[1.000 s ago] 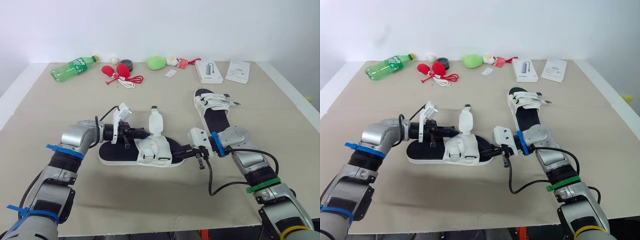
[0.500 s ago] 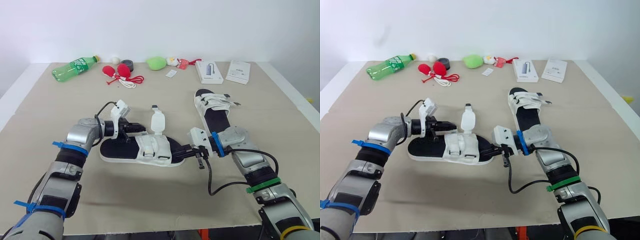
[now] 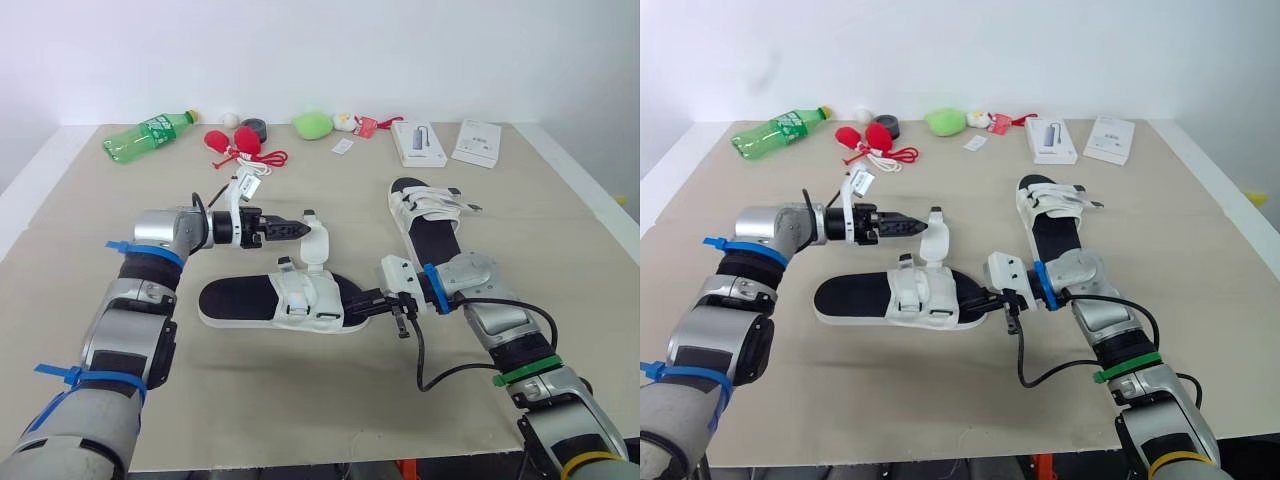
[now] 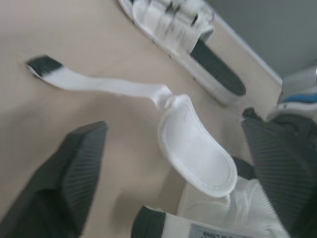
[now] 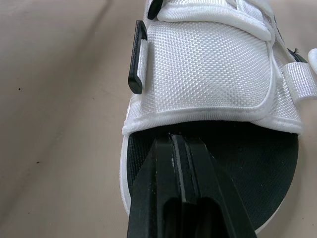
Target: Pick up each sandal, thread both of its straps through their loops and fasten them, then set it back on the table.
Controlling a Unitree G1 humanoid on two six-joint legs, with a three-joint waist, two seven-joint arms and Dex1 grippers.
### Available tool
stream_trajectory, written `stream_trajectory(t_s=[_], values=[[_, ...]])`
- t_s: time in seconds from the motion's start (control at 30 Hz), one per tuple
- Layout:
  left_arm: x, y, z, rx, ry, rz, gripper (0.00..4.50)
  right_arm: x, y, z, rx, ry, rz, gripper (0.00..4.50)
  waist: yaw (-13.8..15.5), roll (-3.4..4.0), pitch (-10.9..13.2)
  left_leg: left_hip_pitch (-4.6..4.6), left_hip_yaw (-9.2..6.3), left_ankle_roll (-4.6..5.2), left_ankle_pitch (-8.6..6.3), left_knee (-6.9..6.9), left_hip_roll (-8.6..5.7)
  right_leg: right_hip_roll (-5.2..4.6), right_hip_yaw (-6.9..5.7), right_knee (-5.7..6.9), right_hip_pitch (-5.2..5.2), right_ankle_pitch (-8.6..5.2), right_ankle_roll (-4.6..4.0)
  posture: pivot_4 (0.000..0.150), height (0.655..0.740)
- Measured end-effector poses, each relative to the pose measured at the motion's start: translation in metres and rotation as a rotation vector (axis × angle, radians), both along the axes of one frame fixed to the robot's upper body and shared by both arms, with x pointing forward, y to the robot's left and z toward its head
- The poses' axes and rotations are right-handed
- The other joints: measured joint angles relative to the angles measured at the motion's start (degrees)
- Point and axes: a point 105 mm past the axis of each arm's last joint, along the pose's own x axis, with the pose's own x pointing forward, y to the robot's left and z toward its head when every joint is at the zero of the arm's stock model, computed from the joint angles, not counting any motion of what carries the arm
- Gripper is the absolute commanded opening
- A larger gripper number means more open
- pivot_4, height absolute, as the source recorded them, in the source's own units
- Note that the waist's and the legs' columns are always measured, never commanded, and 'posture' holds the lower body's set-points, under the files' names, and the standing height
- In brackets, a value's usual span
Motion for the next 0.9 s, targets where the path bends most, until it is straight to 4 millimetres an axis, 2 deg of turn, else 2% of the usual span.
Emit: stream_trajectory(t_s=[0.17, 0.3, 0.53, 0.77, 0.8, 0.83, 0.9], values=[[0.001, -0.015, -0.020, -0.002, 0.109, -0.004, 4.44, -0.001, 0.000, 0.000, 0.002, -0.003, -0.002, 0.00, 0.00, -0.02, 0.01, -0.04, -0.02, 0.00, 0.00, 0.00, -0.01, 0.00, -0.02, 0.00, -0.02, -0.01, 0.01, 0.150, 0.7400], [0.005, -0.024, -0.012, -0.053, 0.137, 0.002, 4.44, -0.001, 0.000, 0.000, 0.006, -0.006, -0.008, 0.00, -0.03, -0.03, 0.02, -0.04, -0.04, -0.01, 0.00, -0.02, -0.01, 0.00, -0.03, 0.00, -0.03, -0.02, 0.01, 0.150, 0.7400], [0.022, -0.038, -0.006, -0.140, 0.142, 0.140, 4.44, -0.002, 0.000, 0.000, 0.006, -0.010, -0.019, 0.00, -0.03, -0.04, 0.03, -0.04, -0.05, -0.01, 0.00, -0.02, -0.04, -0.02, -0.03, 0.00, -0.02, -0.02, 0.02, 0.150, 0.7400], [0.029, -0.047, -0.015, -0.193, 0.212, 0.252, 4.44, -0.003, -0.001, 0.000, 0.006, -0.016, -0.033, 0.00, -0.05, -0.05, 0.03, -0.03, -0.06, -0.02, 0.00, -0.05, -0.07, -0.04, -0.04, -0.01, -0.01, -0.03, 0.05, 0.150, 0.7400], [0.029, -0.049, -0.015, -0.203, 0.218, 0.254, 4.05, -0.003, -0.001, 0.000, 0.004, -0.017, -0.035, 0.00, -0.03, -0.05, 0.03, -0.03, -0.06, -0.02, 0.00, -0.05, -0.10, -0.07, -0.04, -0.01, 0.00, -0.04, 0.07, 0.150, 0.7400], [0.029, -0.049, -0.015, -0.204, 0.218, 0.253, 3.92, -0.003, -0.001, 0.000, 0.004, -0.016, -0.035, 0.00, -0.03, -0.05, 0.03, -0.03, -0.06, -0.03, 0.00, -0.05, -0.10, -0.07, -0.04, -0.01, 0.01, -0.04, 0.07, 0.150, 0.7400], [0.029, -0.051, -0.015, -0.211, 0.222, 0.255, 3.26, -0.003, -0.002, 0.000, 0.004, -0.017, -0.037, 0.00, -0.02, -0.05, 0.03, -0.03, -0.06, -0.03, 0.00, -0.05, -0.11, -0.08, -0.04, -0.01, 0.01, -0.04, 0.07, 0.150, 0.7400]])
